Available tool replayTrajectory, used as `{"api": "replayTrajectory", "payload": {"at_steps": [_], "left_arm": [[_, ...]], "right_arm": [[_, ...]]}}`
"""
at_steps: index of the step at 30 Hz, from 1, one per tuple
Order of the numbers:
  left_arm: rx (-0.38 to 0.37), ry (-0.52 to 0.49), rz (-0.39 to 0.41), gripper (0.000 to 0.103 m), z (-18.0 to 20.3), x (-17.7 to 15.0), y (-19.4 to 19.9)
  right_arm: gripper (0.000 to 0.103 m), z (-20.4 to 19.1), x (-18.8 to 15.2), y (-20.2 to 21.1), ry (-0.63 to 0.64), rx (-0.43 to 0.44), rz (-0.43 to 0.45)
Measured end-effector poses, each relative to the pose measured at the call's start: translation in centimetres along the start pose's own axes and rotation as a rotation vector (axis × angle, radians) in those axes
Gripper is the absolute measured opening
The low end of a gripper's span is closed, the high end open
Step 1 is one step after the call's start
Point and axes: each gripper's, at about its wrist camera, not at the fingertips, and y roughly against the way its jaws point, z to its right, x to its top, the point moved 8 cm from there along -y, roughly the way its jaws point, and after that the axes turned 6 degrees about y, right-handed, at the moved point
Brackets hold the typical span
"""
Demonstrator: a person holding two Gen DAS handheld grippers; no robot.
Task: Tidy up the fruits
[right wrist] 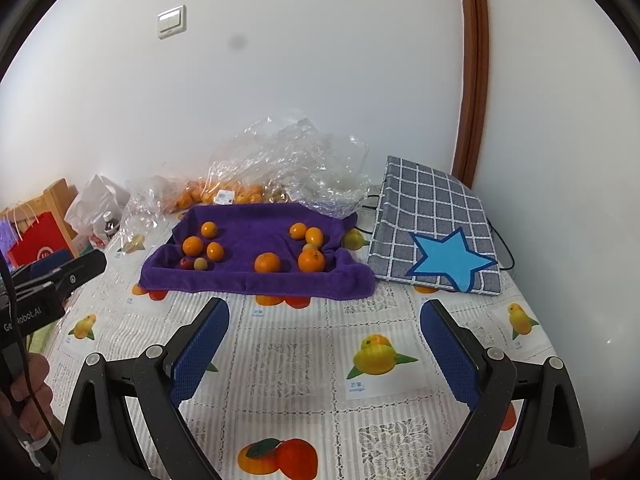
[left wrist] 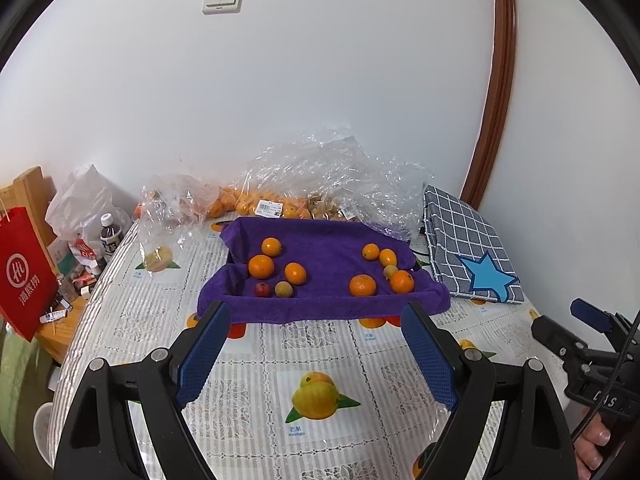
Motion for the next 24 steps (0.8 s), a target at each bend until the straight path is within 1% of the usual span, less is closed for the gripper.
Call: {"api": "replayTrajectory", "payload": {"at_steps": [3, 6, 10, 13, 17, 21, 24], "left_arm": [[0.003, -0.001, 0.003, 0.086, -0.09, 0.02, 0.02], [0.001, 0.006, 0.0, 0.086, -0.24, -0.02, -0.02], [0.005, 0.005, -0.001, 0.086, -0.28, 0.01, -0.1], [0.007, 0.006, 0.001, 0.086, -0.22, 0.08, -0.12], [0.009, 0.002, 0.004, 0.086, -0.18, 0.15, -0.2], [0.008, 0.0, 0.001, 0.086, -0.01, 0.02, -0.26], [0.021, -0.006, -0.005, 0.087, -0.02, 0.02, -0.71]], "right_arm": [[0.096, -0.13, 0.12, 0.05, 0.016, -0.008, 0.005], [0.096, -0.15, 0.1, 0.18, 0.007, 0.009, 0.009], [0.096, -0.14, 0.13, 0.15, 0.019, -0.004, 0.007], [0.096, -0.29, 0.2, 0.32, 0.008, 0.018, 0.012], [0.095, -0.33, 0.3, 0.5, 0.021, 0.005, 0.018], [0.096, -0.18, 0.25, 0.6, 0.004, 0.023, 0.021], [0.096, -0.01, 0.32, 0.5, 0.008, 0.018, 0.022]]}}
